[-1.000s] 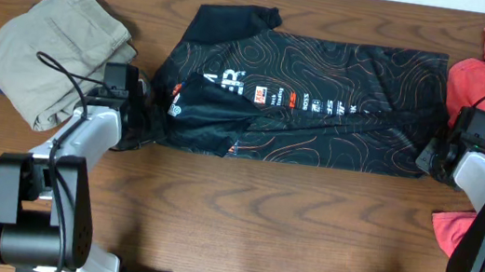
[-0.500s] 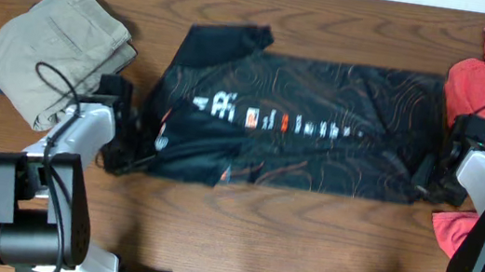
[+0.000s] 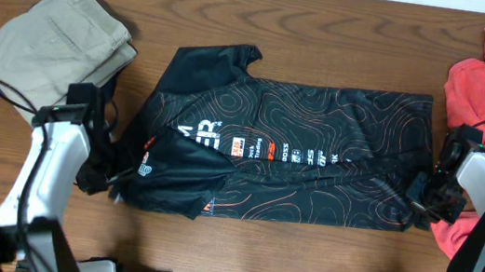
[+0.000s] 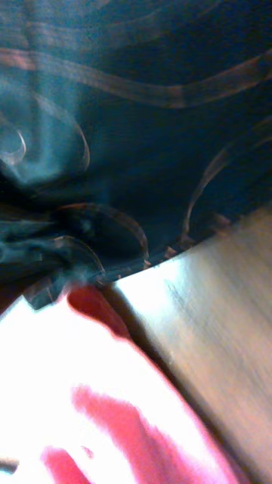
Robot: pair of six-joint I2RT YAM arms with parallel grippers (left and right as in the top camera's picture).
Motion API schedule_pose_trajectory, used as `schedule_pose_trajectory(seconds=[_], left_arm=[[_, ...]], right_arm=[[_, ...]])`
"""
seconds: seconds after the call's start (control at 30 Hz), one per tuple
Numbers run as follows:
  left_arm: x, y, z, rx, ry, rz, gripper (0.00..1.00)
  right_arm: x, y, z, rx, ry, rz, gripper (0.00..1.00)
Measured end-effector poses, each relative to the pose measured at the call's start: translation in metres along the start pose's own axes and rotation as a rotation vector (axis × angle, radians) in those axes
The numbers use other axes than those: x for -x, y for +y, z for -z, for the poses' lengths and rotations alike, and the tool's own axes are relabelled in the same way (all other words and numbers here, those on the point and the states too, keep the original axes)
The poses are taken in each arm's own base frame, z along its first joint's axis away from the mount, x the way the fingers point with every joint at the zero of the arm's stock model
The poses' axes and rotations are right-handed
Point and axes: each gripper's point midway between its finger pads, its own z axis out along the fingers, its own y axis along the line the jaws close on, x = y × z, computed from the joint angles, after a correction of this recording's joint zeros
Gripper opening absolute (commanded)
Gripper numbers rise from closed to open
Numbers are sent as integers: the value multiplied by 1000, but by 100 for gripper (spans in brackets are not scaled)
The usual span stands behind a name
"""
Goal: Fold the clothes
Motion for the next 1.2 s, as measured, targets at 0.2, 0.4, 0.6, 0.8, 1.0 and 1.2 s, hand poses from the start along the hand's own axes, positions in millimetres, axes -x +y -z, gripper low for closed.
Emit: schedule_pose_trajectory(seconds=[0.2, 0.4, 0.6, 0.8, 1.0, 1.2], left_arm=[[50, -46, 45, -198, -247, -91, 98], [88, -106, 67, -329, -425, -246, 98], [125, -153, 45, -344, -398, -339, 98], [183, -186, 14, -342, -391, -362, 98], [217, -202, -17, -354, -421, -373, 98], [219, -219, -32, -364, -431, -407, 98]], right_arm=[[53, 34, 65, 216, -223, 5, 74], [70, 64, 126, 429, -376, 87, 73], [59, 73, 127, 485, -340, 140, 73], [54, 81, 128, 499, -330, 179, 74], [49, 90, 129, 507, -327, 212, 75], [47, 95, 130, 510, -329, 232, 75]])
